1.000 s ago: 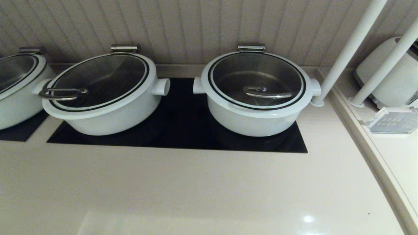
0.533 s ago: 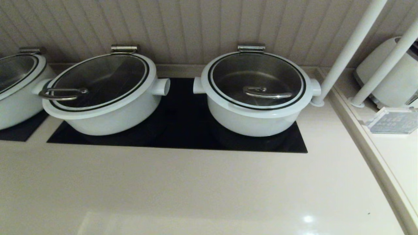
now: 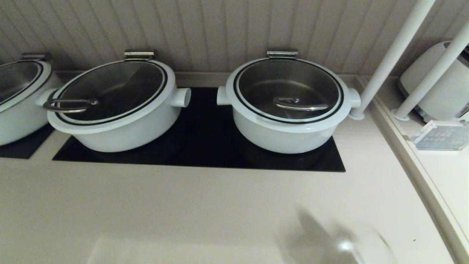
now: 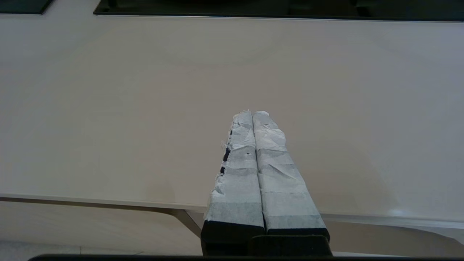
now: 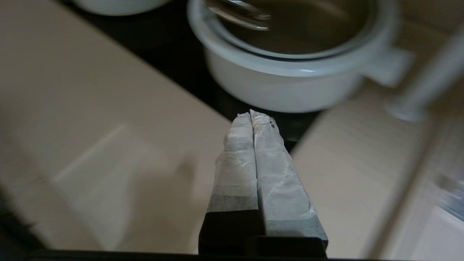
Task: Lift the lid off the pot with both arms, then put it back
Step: Open the food pot lid a small opening with the right arm
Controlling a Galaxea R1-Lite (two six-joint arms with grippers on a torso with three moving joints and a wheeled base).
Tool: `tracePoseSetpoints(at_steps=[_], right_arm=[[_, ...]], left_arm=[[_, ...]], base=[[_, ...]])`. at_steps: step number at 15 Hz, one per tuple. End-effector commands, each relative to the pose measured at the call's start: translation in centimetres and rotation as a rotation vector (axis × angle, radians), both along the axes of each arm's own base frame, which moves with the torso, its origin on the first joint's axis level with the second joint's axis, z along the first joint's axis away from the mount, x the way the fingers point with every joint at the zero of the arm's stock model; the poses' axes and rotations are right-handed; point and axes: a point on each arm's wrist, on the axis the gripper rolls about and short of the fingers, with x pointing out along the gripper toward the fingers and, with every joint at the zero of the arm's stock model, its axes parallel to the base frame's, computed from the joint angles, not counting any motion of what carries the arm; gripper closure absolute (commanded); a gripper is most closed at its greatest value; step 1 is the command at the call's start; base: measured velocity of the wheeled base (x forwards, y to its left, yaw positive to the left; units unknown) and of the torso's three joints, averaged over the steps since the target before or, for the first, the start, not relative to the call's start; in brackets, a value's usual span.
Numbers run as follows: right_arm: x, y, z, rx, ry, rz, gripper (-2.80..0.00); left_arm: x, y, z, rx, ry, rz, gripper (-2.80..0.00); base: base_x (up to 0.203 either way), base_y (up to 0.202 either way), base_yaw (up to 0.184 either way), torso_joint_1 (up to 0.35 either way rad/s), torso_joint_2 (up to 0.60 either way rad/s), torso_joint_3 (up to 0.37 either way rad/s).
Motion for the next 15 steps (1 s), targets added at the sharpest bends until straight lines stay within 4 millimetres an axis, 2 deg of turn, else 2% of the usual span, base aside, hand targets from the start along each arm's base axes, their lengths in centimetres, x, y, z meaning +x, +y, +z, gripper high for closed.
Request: tracePoseSetpoints(at_steps=[1, 6, 12, 15], right_arm=[[3.2, 0.2, -0.8, 0.019, 0.113, 0.104, 0.00], [5.7, 1.7, -1.2, 0.087, 0.167, 0.255, 0.00], [11.3, 3.5, -2.1, 0.117, 0.134, 0.310, 0.00], [13.3, 4.6, -3.1, 0.113, 0.153, 0.309, 0.00]], left_arm=[[0.0, 0.0, 0.0, -0.001, -0.001, 0.001, 0.00], [0.0, 0.0, 0.0, -0.001, -0.001, 0.000, 0.00], [0.0, 0.0, 0.0, -0.001, -0.001, 0.000, 0.00], [0.0, 0.0, 0.0, -0.001, -0.001, 0.001, 0.00]], base=[[0.000, 0.000, 0.000, 0.000, 0.00, 0.000], [0.000, 0.000, 0.000, 0.000, 0.00, 0.000], [0.000, 0.000, 0.000, 0.000, 0.00, 0.000], [0.000, 0.000, 0.000, 0.000, 0.00, 0.000]])
